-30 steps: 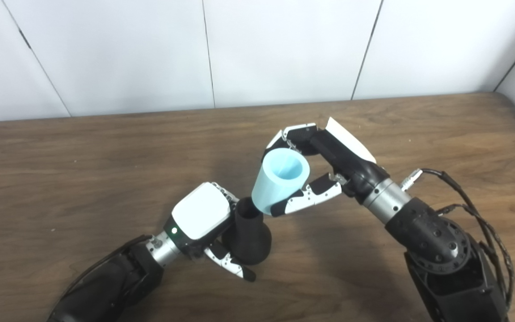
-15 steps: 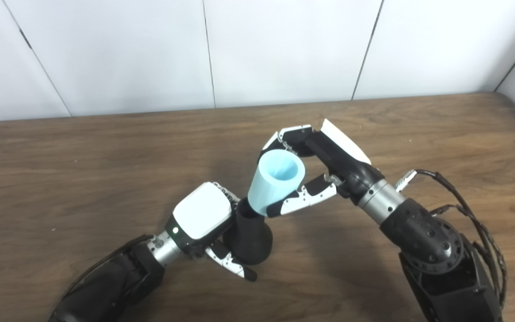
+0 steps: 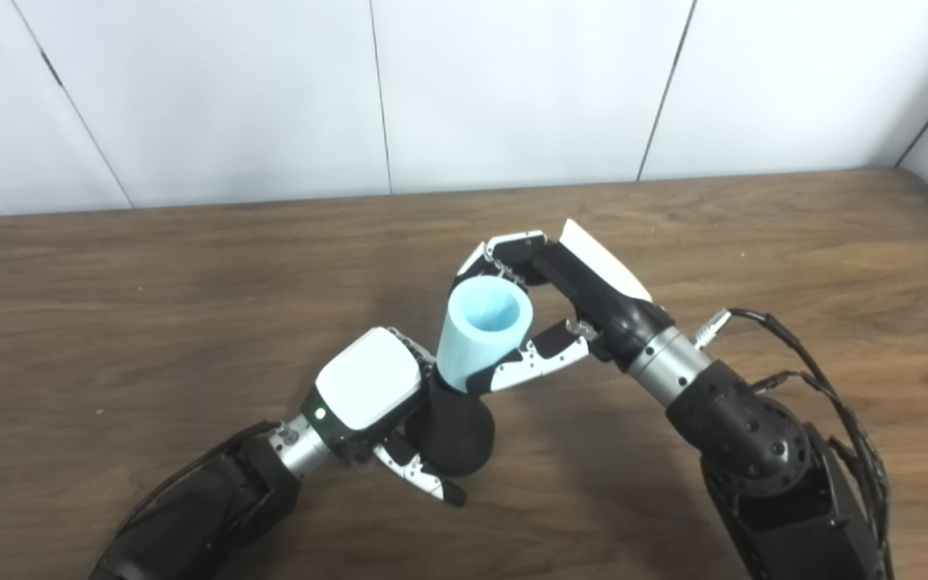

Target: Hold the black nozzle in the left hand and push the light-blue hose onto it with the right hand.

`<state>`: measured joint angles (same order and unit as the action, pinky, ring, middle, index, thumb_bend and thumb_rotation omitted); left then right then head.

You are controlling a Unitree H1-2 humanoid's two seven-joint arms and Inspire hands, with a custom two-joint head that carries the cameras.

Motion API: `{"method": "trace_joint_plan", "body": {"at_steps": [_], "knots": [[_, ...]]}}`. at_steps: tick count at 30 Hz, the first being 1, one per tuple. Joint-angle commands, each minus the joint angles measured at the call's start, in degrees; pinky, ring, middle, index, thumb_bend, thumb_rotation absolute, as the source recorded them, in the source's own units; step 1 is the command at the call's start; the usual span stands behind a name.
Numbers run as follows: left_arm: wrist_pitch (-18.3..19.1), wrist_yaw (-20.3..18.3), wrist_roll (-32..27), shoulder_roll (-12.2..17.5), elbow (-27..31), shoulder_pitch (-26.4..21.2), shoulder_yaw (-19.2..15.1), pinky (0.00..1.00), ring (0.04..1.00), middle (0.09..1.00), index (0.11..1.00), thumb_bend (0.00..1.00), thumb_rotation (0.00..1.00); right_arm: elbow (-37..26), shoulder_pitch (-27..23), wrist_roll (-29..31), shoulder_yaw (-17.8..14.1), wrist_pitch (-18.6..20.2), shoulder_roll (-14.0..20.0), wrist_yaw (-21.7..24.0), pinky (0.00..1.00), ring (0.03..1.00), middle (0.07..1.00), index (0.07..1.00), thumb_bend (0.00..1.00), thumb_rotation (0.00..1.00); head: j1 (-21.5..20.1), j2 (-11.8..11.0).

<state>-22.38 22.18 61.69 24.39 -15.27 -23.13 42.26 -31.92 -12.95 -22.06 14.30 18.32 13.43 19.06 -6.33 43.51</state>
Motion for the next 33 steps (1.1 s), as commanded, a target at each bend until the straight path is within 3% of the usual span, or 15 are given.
{"method": "trace_joint_plan", "body": {"at_steps": [1,5,16,23,33], "knots": [[1.28,-5.08,4.45,-1.07,-3.51,3.58,3.66,0.08,0.136,0.215,0.479,0.52,0.04,0.01,-1.25,-0.74,0.20,-2.53,-0.35,-0.94,0.30,0.400,0.488,0.514,0.52,0.00,-0.12,0.09],[1.46,-4.95,4.76,-1.06,-3.42,3.55,3.71,0.08,0.135,0.212,0.477,0.52,0.04,0.77,-0.96,-0.31,0.23,-3.16,-0.78,-0.88,0.33,0.421,0.479,0.512,0.52,0.00,-0.12,0.05],[2.24,-7.09,4.67,-0.74,-2.00,3.72,3.70,0.10,0.144,0.227,0.479,0.52,0.04,2.24,-0.07,0.68,0.61,-5.00,-1.29,-1.12,0.30,0.401,0.482,0.521,0.52,0.00,-0.02,0.39],[2.64,-8.21,4.56,-0.61,-1.98,3.66,3.91,0.10,0.140,0.224,0.481,0.52,0.05,2.02,0.65,0.48,1.05,-4.12,-1.27,-0.75,0.28,0.385,0.477,0.529,0.51,0.00,-0.17,0.49],[2.14,-6.29,4.47,-0.60,-3.35,3.44,4.01,0.08,0.134,0.212,0.480,0.52,0.04,-0.13,-0.36,0.72,1.44,-0.24,0.90,2.13,0.30,0.404,0.484,0.515,0.52,0.00,-0.78,0.70]]}}
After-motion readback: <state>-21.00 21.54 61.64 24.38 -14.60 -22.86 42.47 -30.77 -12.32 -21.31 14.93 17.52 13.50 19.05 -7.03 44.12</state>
